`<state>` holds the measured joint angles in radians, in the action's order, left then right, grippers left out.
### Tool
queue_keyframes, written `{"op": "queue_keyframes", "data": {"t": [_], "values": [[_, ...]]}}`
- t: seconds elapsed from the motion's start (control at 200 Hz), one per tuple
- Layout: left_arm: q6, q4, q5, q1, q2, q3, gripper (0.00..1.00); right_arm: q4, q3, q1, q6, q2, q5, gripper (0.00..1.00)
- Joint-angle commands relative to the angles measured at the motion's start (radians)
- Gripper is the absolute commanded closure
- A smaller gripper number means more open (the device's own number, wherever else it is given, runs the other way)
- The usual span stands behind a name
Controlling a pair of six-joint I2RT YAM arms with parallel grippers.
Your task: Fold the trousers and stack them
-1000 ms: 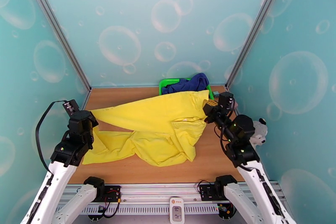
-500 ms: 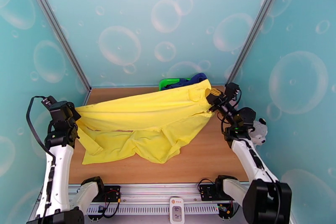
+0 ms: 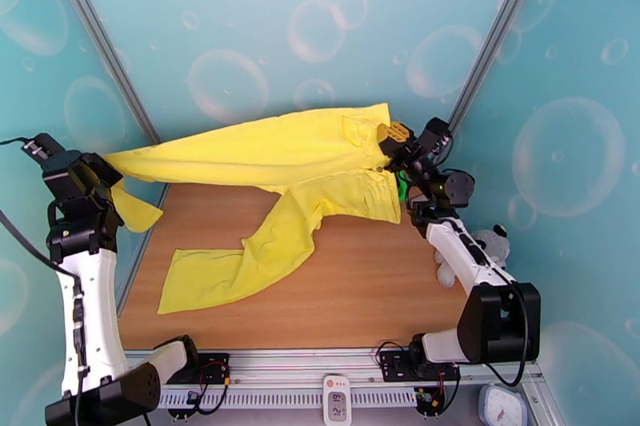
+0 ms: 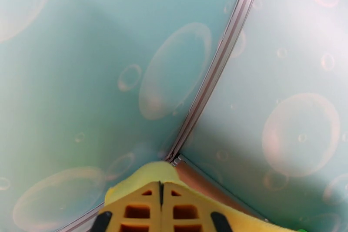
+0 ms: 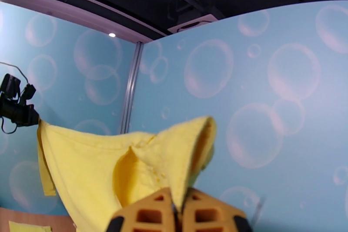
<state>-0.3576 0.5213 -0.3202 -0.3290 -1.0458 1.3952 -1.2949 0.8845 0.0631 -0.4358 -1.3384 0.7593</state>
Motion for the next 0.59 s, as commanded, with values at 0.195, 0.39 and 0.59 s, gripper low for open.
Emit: {"op": "queue_keyframes", "data": {"t": [0.195, 0.39, 0.59], "values": [[-0.350, 0.259, 0.151, 0.013, 0.280, -0.515, 1.00, -0.304, -0.799, 0.269, -0.176, 0.389, 0.096, 1.00], [-0.425, 0.263, 0.091, 0.049, 0.318, -0.631, 1.00, 0.367, -0.823, 0.266, 0.148, 0.777, 0.043, 1.00], [-0.450, 0.287, 0.123, 0.051, 0.395, -0.667, 0.94, 0.347, -0.906, 0.302, 0.115, 0.897, -0.005, 1.00]]}}
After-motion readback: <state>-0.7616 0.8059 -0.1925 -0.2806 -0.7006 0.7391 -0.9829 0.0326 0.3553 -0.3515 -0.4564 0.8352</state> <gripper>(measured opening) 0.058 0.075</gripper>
